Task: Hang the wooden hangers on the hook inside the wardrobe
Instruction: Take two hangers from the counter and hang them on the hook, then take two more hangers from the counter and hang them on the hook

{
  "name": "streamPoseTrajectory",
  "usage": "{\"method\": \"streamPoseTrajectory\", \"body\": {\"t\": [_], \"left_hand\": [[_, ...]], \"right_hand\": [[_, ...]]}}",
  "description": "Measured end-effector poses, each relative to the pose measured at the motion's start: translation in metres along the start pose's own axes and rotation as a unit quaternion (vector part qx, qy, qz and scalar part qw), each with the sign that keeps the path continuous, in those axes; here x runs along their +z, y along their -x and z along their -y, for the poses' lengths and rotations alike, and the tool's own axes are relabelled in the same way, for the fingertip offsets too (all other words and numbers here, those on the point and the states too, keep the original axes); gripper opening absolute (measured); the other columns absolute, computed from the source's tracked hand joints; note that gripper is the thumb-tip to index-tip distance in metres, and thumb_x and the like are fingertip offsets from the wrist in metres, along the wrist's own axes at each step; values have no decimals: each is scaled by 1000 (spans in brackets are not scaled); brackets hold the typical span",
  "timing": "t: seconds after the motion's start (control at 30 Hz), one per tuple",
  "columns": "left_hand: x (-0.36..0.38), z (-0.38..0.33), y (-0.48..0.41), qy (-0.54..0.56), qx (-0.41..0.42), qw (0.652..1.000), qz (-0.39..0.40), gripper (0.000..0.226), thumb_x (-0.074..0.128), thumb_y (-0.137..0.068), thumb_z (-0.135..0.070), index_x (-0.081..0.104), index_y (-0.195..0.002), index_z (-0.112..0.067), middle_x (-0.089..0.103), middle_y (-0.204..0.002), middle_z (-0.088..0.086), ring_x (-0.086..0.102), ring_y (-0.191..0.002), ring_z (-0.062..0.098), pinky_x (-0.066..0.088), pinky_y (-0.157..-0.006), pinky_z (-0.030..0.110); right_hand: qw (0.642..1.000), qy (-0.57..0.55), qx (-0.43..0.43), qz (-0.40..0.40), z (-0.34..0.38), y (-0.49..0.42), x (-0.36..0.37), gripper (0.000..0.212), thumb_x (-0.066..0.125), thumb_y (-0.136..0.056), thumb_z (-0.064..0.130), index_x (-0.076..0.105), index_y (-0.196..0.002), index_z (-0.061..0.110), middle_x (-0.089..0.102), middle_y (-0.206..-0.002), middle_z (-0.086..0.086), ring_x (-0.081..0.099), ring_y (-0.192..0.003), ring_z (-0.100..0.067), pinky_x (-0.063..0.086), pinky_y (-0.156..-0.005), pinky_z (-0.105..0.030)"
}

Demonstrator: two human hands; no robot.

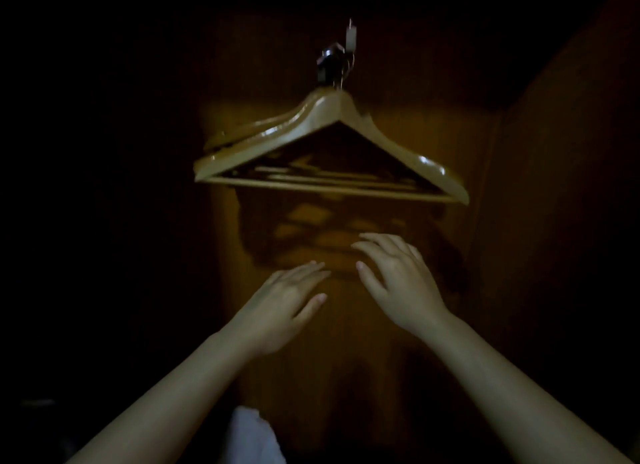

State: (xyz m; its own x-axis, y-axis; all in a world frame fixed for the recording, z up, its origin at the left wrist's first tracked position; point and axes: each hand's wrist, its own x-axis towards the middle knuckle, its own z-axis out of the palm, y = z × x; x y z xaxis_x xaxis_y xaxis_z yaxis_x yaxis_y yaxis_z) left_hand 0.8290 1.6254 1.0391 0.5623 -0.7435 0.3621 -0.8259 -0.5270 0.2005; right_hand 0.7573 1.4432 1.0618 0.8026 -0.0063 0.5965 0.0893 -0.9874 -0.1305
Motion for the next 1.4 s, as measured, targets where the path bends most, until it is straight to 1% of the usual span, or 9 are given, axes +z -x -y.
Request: {"method": "streamPoseTrajectory", "body": {"t": [0.23, 0.33, 0.47, 0.6, 0.73, 0.87, 1.03, 1.13, 1.4], "left_hand": [[66, 3, 86, 86, -1, 976, 200, 42, 37, -98, -38, 44, -135, -21, 52, -137, -1, 51, -121, 10, 43, -100, 26], [101, 1, 126, 118, 1, 957, 265, 34, 40, -97, -34, 51, -127, -22, 61, -123, -3, 58, -107, 9, 45, -89, 25], [155, -7, 183, 174, -18, 928, 328, 27, 45, -96, -26, 61, -116, -15, 67, -107, 3, 61, -96, 13, 46, -88, 30], [204, -18, 238, 246, -76, 863, 434, 17, 47, -96, -26, 61, -105, -27, 61, -82, -13, 56, -72, -2, 42, -65, 13], [257, -20, 294, 258, -122, 812, 509, 16, 46, -96, -25, 61, -91, -25, 63, -89, -4, 58, -87, 10, 43, -75, 21], [293, -20, 358, 246, -216, 760, 562, 27, 43, -97, -15, 54, -73, -16, 56, -73, 5, 53, -68, 14, 46, -63, 29], [316, -43, 415, 194, -257, 716, 619, 17, 44, -96, -15, 54, -86, -6, 57, -87, 12, 55, -75, 20, 40, -58, 22], [326, -71, 420, 177, -232, 705, 646, 20, 45, -96, -17, 54, -80, -8, 58, -87, 10, 56, -83, 21, 42, -68, 27], [366, -198, 388, 161, -137, 708, 674, 17, 44, -96, -23, 53, -88, -10, 58, -95, 13, 60, -93, 29, 46, -83, 36]], "right_hand": [[975, -39, 155, 151, 29, 140, 42, 35, 40, -97, 31, 51, -130, 22, 55, -131, 6, 50, -120, -12, 39, -98, -28], [941, -65, 255, 213, 40, 210, 58, 31, 41, -97, 30, 53, -125, 25, 59, -124, 7, 57, -112, -12, 45, -91, -29], [857, -80, 407, 306, 58, 308, 81, 25, 36, -97, 26, 57, -111, 22, 63, -104, -2, 60, -94, -20, 49, -83, -35], [777, -79, 523, 341, 77, 409, 88, 28, 39, -96, 29, 58, -116, 22, 64, -112, -3, 61, -101, -22, 47, -80, -28], [690, -112, 621, 355, 96, 494, 86, 28, 41, -96, 28, 57, -119, 23, 63, -116, -3, 61, -103, -21, 48, -84, -29], [585, -160, 728, 319, 122, 579, 83, 29, 43, -95, 24, 59, -117, 13, 64, -115, -12, 63, -96, -26, 50, -86, -33], [458, -208, 821, 271, 157, 685, 58, 30, 44, -96, 13, 58, -117, -3, 62, -93, -17, 58, -73, -26, 47, -51, -19], [412, -216, 847, 258, 173, 730, 37, 31, 43, -96, 8, 57, -118, -9, 64, -101, -24, 64, -86, -35, 52, -71, -34], [364, -212, 877, 231, 199, 799, -16, 31, 41, -97, 8, 56, -122, -1, 51, -131, -21, 49, -120, -31, 37, -100, -33]]}}
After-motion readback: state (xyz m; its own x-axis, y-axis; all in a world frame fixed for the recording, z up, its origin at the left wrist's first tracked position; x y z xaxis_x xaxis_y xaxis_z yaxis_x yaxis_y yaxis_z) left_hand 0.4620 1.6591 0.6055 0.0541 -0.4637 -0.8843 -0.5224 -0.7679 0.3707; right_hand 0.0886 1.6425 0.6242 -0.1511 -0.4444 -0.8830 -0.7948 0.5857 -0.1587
